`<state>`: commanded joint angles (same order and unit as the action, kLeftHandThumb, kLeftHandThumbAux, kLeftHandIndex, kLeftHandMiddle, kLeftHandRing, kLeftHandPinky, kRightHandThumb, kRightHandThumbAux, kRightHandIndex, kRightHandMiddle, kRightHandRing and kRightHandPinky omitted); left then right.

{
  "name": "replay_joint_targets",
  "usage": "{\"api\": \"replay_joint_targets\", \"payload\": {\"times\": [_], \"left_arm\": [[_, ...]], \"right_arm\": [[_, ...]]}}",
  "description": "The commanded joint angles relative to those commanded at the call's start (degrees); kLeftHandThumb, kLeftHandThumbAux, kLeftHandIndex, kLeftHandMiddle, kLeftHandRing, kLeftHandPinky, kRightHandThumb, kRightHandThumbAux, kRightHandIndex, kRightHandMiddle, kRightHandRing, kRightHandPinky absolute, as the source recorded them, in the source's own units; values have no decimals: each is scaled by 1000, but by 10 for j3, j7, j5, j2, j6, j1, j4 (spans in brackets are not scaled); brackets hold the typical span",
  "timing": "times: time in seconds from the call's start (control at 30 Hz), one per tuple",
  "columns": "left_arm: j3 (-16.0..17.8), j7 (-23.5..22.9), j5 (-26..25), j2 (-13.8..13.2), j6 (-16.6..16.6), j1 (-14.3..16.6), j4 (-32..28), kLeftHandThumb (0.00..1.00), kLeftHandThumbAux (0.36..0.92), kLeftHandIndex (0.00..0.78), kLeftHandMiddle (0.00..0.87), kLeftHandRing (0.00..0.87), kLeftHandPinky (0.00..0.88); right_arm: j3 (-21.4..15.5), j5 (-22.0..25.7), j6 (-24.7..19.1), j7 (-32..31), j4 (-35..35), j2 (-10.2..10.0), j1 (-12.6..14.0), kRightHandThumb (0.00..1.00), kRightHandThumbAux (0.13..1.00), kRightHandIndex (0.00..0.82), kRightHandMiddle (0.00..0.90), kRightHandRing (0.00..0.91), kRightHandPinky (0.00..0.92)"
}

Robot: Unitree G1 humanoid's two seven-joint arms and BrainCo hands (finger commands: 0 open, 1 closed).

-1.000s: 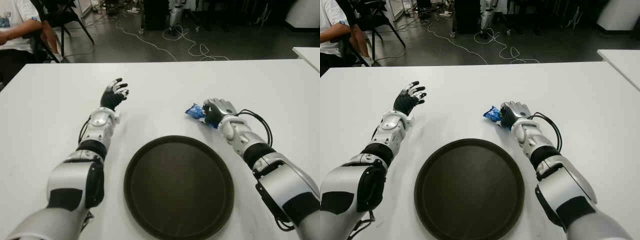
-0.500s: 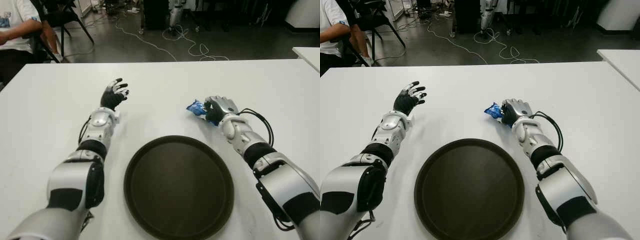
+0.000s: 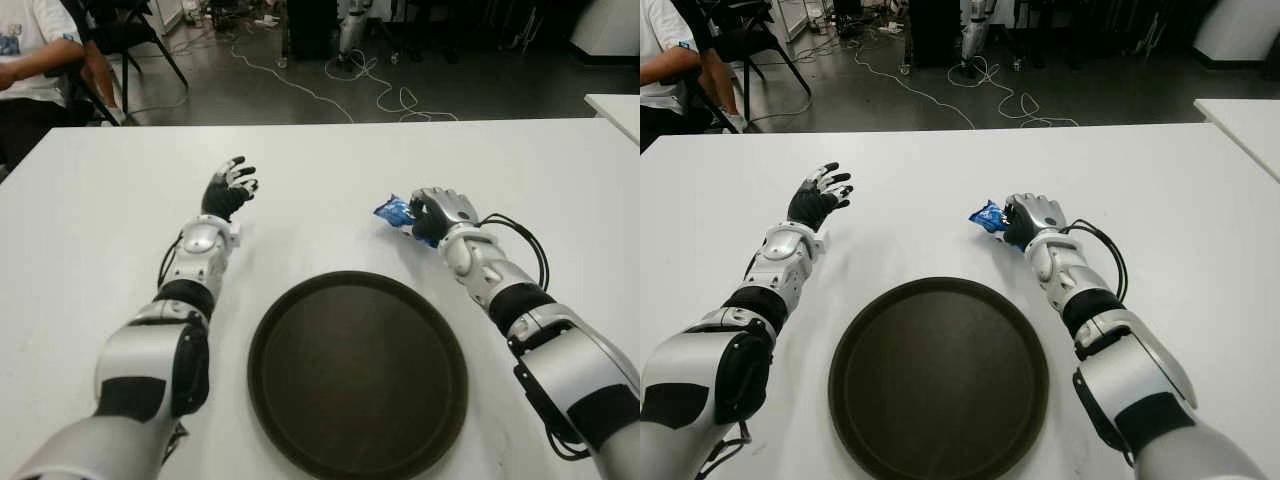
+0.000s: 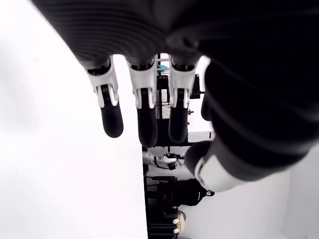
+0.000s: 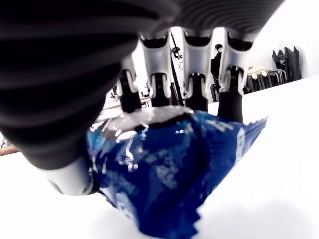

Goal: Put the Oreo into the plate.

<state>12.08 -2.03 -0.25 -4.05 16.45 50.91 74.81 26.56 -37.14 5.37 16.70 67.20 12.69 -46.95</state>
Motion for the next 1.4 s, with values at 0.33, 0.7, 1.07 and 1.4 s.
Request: {"api": "replay_joint_targets", "payload": {"times": [0.33,0.7,1.07,1.4], "left_arm": [[1,2,1,0,0,0,0,177,794,142,216,206,215],[-3,3,5,-2,2,-1,0,159,799,139,211,197,192],[0,-2,2,-3,-2,0,0,167,780,131,206,200,210],[0,-4,1,-3,-2,-1,0,196,771,130,210,204,212]], "right_arm": [[-5,1,-4,3,-4,4,-4,687,732,428,689,689,683],[-40,16,-16,-24,-185,44,36,688,732,429,704,702,687],[-85,8,-18,-13,-438,71,140,689,732,431,733,733,718],[-120,5,-21,-35,-596,77,196,690,731,432,752,754,742]]}}
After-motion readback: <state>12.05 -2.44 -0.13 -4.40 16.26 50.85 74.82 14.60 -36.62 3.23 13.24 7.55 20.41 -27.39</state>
